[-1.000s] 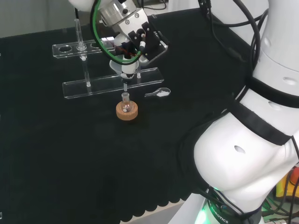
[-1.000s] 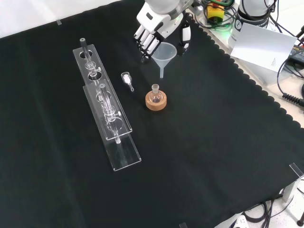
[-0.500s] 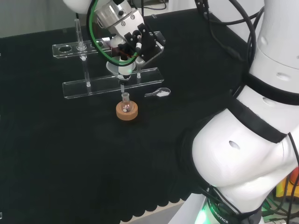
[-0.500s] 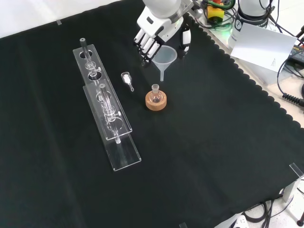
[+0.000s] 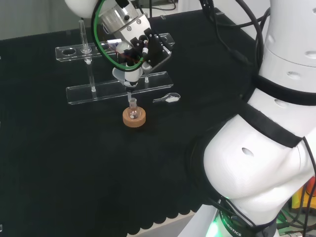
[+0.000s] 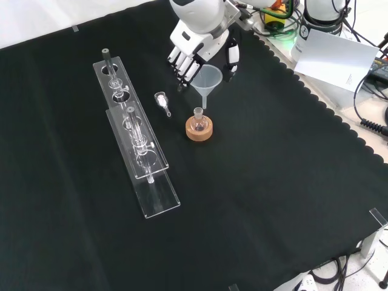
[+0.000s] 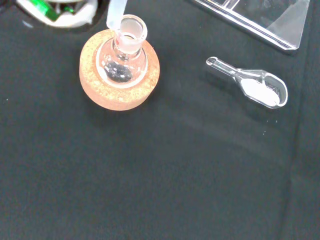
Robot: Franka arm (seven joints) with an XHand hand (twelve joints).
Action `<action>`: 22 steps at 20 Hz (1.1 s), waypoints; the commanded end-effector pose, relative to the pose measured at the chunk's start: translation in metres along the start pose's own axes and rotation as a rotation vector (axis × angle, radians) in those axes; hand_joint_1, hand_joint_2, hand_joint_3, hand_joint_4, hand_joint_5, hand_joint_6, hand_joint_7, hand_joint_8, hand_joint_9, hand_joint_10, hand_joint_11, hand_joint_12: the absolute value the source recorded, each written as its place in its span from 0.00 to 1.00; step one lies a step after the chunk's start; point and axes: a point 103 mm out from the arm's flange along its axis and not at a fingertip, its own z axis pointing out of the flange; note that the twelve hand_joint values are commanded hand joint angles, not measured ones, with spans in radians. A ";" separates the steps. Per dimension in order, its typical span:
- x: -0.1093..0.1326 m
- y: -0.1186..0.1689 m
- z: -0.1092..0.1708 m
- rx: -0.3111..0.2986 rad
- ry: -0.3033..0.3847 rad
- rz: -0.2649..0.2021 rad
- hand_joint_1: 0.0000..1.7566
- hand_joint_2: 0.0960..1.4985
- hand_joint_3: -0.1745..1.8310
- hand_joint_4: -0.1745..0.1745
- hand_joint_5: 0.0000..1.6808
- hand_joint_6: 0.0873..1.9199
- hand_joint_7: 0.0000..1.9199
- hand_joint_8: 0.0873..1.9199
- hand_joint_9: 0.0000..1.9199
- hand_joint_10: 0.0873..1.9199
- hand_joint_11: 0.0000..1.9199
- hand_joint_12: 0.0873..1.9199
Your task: Place the funnel on the round-bottom flask.
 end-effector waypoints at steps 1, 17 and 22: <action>-0.001 0.005 0.002 0.002 0.004 -0.002 0.46 0.41 0.41 0.38 0.25 0.00 0.16 0.36 0.24 0.30 0.12 0.70; -0.003 0.012 0.007 0.019 -0.001 0.005 0.46 0.41 0.42 0.38 0.25 0.00 0.16 0.36 0.24 0.30 0.12 0.70; -0.005 0.014 0.008 0.022 0.004 -0.003 0.46 0.41 0.42 0.38 0.25 0.00 0.16 0.36 0.24 0.30 0.12 0.70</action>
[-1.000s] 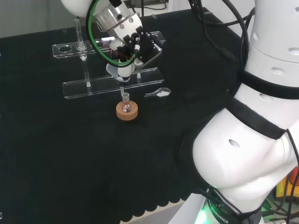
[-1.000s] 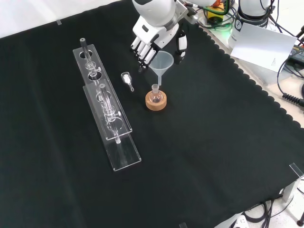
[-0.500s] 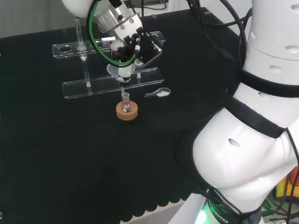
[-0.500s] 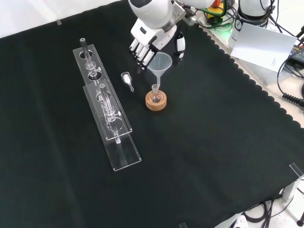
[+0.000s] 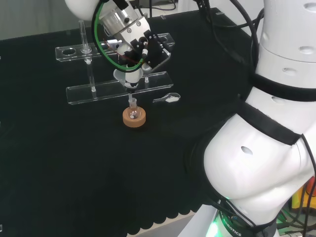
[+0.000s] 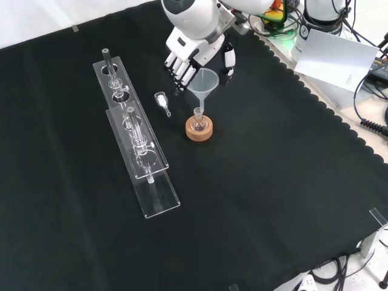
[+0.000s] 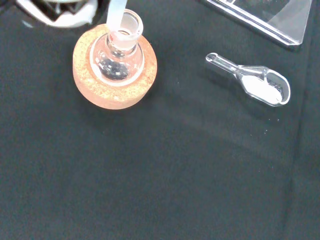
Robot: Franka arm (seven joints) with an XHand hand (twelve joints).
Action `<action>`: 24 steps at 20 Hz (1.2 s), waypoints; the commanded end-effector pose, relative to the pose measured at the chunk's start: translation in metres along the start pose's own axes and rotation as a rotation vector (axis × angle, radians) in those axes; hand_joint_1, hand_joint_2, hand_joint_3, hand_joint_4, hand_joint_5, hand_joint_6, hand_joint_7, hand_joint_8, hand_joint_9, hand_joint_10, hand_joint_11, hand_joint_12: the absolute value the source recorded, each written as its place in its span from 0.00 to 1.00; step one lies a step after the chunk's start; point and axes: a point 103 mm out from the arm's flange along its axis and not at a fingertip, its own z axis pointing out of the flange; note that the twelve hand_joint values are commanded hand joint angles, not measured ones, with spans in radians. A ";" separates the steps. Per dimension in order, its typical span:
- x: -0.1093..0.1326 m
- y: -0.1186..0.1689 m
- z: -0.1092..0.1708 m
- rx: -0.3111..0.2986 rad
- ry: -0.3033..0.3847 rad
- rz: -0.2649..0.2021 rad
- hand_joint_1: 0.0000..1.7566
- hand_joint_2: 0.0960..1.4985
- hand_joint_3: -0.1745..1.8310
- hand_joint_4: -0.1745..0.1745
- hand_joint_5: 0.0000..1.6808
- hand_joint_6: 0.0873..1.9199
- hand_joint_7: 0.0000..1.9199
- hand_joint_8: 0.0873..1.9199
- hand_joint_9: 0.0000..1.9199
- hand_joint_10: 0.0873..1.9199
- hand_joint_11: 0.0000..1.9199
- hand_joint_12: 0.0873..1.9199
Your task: Place the funnel on the round-bottom flask.
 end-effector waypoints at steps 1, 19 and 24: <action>-0.003 0.002 0.002 0.004 0.000 -0.003 0.46 0.41 0.42 0.38 0.25 0.00 0.16 0.36 0.24 0.30 0.12 0.70; -0.002 0.009 0.007 0.003 0.002 0.009 0.47 0.41 0.42 0.39 0.25 0.00 0.16 0.36 0.24 0.30 0.12 0.70; 0.004 0.010 0.004 -0.010 -0.003 0.000 0.47 0.42 0.42 0.38 0.25 0.00 0.15 0.36 0.24 0.30 0.12 0.70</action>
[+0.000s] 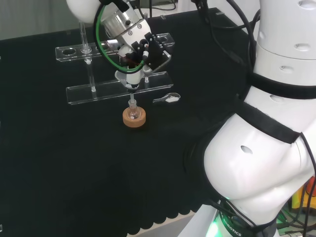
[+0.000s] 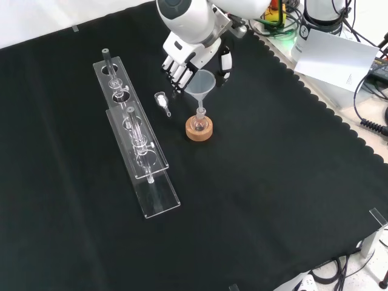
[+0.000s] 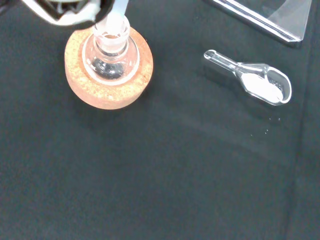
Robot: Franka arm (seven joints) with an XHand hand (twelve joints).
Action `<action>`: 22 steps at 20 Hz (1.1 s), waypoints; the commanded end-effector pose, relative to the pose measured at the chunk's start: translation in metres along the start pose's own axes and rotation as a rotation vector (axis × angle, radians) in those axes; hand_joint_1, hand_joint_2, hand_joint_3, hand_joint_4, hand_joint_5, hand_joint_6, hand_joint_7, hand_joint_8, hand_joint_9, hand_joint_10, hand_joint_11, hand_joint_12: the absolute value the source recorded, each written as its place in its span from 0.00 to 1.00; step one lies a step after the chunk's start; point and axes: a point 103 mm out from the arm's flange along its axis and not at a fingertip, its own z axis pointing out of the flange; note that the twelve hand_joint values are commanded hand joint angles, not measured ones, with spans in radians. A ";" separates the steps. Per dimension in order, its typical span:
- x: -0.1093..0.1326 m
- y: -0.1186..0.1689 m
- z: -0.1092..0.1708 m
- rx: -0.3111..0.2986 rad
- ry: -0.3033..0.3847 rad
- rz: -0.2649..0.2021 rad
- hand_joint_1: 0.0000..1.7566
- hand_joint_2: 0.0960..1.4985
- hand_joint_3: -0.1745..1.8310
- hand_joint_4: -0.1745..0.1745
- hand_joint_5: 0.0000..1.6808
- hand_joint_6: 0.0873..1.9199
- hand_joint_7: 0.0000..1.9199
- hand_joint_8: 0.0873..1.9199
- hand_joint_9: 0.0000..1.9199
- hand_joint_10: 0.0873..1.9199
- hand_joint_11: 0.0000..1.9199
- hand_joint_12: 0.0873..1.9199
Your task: Place the funnel on the round-bottom flask.
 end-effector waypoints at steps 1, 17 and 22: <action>0.005 0.000 -0.002 -0.011 -0.002 -0.004 0.47 0.42 0.42 0.38 0.25 0.00 0.15 0.36 0.24 0.30 0.12 0.70; 0.001 0.004 0.004 0.002 0.002 -0.011 0.47 0.42 0.42 0.38 0.25 0.00 0.15 0.36 0.24 0.31 0.12 0.70; 0.005 0.006 0.008 -0.011 -0.006 -0.009 0.47 0.42 0.42 0.38 0.25 0.00 0.15 0.36 0.24 0.31 0.12 0.70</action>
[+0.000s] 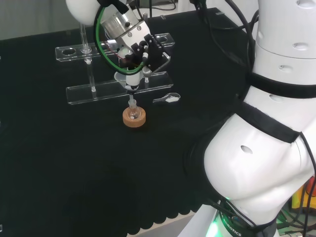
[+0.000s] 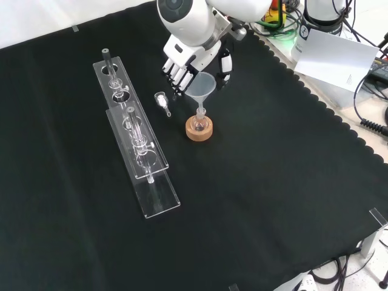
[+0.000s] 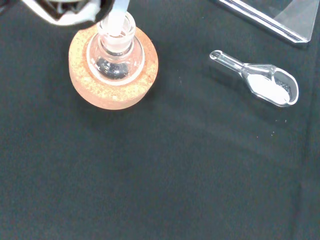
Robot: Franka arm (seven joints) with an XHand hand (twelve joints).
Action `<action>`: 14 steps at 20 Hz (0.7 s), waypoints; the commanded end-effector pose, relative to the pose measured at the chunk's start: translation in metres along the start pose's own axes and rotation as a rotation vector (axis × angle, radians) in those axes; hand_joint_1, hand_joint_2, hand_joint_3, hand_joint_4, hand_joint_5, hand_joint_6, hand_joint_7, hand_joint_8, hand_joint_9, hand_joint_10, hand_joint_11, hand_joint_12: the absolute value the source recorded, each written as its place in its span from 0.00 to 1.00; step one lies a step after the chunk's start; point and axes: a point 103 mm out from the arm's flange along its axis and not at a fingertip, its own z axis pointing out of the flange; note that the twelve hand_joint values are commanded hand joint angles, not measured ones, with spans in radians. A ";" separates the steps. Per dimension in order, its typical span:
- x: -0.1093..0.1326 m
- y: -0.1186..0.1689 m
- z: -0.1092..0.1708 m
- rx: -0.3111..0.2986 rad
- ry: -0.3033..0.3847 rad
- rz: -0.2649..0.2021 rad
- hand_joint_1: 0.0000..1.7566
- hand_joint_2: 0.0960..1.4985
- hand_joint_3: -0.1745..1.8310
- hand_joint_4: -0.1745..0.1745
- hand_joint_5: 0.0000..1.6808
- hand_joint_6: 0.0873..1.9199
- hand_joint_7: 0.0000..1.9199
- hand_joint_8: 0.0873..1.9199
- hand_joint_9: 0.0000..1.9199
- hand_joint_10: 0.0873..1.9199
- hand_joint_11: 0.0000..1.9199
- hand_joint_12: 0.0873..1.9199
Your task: Place the funnel on the round-bottom flask.
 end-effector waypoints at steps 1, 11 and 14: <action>0.004 0.003 0.006 -0.013 -0.007 0.002 0.47 0.42 0.42 0.38 0.25 0.00 0.15 0.36 0.24 0.31 0.12 0.70; 0.006 0.004 0.013 0.001 0.022 -0.001 0.46 0.39 0.42 0.35 0.12 0.00 0.04 0.34 0.18 0.33 0.11 0.71; 0.006 0.004 0.016 0.026 0.033 -0.003 0.45 0.37 0.42 0.35 0.06 0.00 0.01 0.26 0.13 0.35 0.09 0.71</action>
